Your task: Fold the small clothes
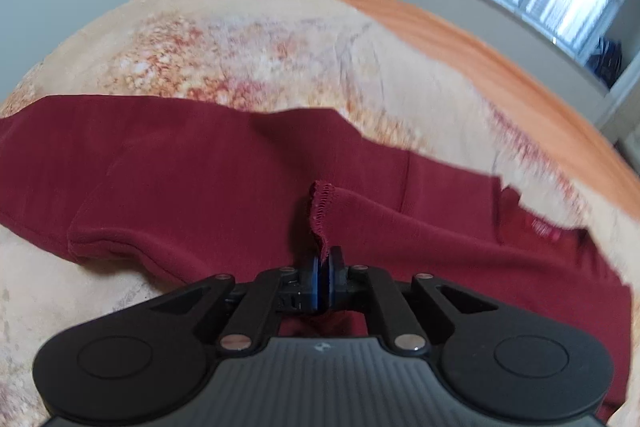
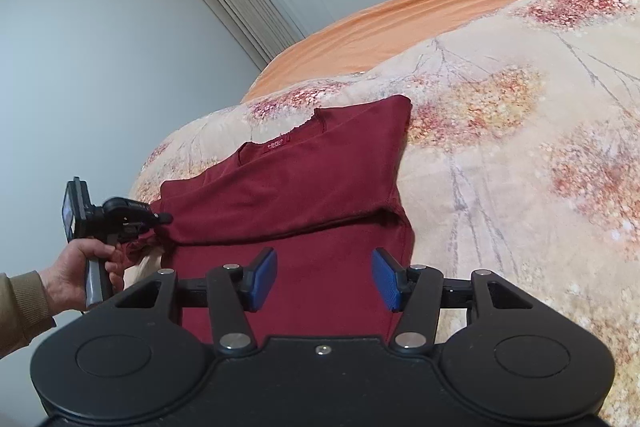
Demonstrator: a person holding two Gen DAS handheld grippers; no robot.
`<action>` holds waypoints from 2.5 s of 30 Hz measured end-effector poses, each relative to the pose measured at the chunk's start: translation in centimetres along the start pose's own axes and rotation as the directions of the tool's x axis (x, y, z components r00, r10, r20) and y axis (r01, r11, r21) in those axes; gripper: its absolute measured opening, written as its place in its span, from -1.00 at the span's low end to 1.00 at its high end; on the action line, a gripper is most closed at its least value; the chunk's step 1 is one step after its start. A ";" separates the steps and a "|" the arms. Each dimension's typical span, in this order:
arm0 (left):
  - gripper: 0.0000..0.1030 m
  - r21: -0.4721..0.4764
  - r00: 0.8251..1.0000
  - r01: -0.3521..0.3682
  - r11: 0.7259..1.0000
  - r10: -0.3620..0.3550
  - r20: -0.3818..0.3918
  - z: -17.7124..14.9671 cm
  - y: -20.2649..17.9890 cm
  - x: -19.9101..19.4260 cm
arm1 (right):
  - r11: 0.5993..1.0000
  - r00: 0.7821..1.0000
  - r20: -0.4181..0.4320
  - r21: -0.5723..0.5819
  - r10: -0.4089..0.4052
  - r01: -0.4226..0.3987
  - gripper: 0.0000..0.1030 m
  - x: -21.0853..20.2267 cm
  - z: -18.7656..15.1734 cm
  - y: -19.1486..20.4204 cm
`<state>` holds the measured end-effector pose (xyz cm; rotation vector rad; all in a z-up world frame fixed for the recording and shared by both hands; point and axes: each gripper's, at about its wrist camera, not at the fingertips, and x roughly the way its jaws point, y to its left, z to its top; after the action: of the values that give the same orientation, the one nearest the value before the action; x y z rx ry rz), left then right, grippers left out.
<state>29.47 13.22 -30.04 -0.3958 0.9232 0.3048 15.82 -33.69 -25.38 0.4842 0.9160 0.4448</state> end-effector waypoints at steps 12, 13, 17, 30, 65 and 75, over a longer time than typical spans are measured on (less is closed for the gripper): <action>-0.18 0.067 0.992 0.023 0.997 -0.031 0.125 0.2 0.4 -4.9 | 0.990 0.994 0.112 0.138 -0.001 -0.015 0.16 4.8 7.3 -4.3; -0.18 0.081 0.991 0.043 0.996 -0.052 0.120 0.0 0.0 -5.2 | 0.987 0.992 0.123 0.160 -0.008 -0.012 0.14 6.2 8.6 -5.4; -0.07 0.158 0.987 0.136 0.978 -0.148 0.067 -1.2 -2.3 -5.0 | 0.954 0.993 0.108 0.290 0.050 -0.080 -0.03 12.3 12.4 -9.8; 0.02 0.265 0.965 0.264 0.927 -0.254 -0.070 -3.5 -9.0 0.2 | 0.866 0.974 0.038 0.450 0.225 -0.217 -0.81 19.7 11.9 -15.0; 0.28 0.277 0.980 0.197 0.940 -0.196 -0.033 -3.5 -9.6 0.9 | 0.950 0.993 -0.091 0.309 0.072 -0.041 -0.12 9.1 5.3 -10.0; 0.17 0.118 0.988 0.151 0.982 -0.152 0.007 -1.5 -1.6 0.1 | 0.980 0.997 -0.039 0.188 0.071 -0.062 0.44 2.0 3.3 -4.1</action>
<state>29.12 11.16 -30.58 -0.3530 0.8856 0.1136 20.31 -36.57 -27.34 0.6801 0.9924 0.4335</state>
